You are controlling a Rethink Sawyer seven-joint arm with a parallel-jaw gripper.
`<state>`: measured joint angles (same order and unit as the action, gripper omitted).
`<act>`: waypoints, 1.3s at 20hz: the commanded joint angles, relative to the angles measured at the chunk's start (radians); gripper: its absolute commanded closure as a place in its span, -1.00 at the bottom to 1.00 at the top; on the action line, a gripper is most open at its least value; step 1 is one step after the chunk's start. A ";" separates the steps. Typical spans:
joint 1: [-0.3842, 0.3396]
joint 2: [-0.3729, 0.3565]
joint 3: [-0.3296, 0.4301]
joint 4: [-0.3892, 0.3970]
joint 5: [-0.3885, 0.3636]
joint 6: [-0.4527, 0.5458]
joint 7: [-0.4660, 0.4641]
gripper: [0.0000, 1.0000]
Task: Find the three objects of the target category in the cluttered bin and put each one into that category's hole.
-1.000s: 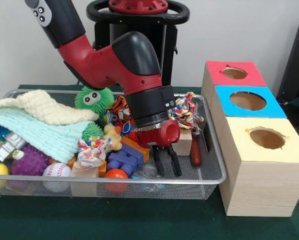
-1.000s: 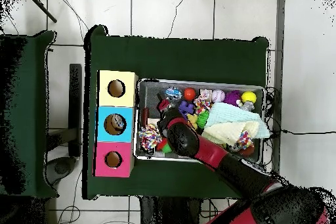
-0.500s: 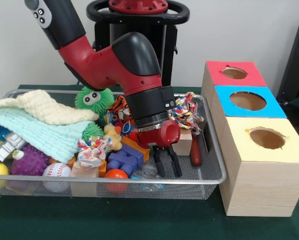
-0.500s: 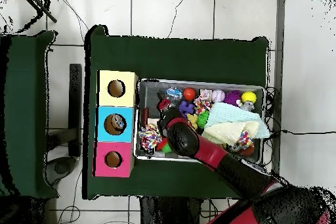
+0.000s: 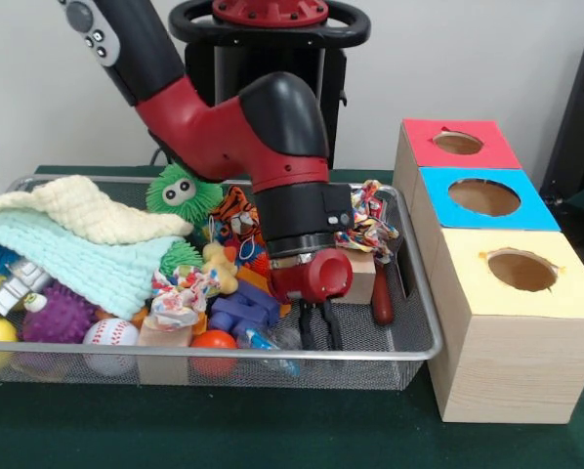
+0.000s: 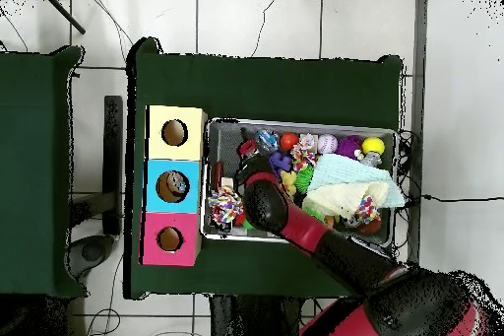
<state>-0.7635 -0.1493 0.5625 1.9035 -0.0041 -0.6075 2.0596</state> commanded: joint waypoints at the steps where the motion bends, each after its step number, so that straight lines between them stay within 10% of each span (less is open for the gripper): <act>1: 0.159 0.017 -0.027 -0.001 0.410 -0.401 0.423 -1.00; 12: 0.302 0.042 0.011 -0.083 0.774 -0.597 0.429 -1.00; 26: 0.263 -0.123 0.021 0.178 0.839 -0.599 0.599 -1.00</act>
<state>-0.4585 -0.2196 0.5735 2.0581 0.7013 -1.2401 2.2881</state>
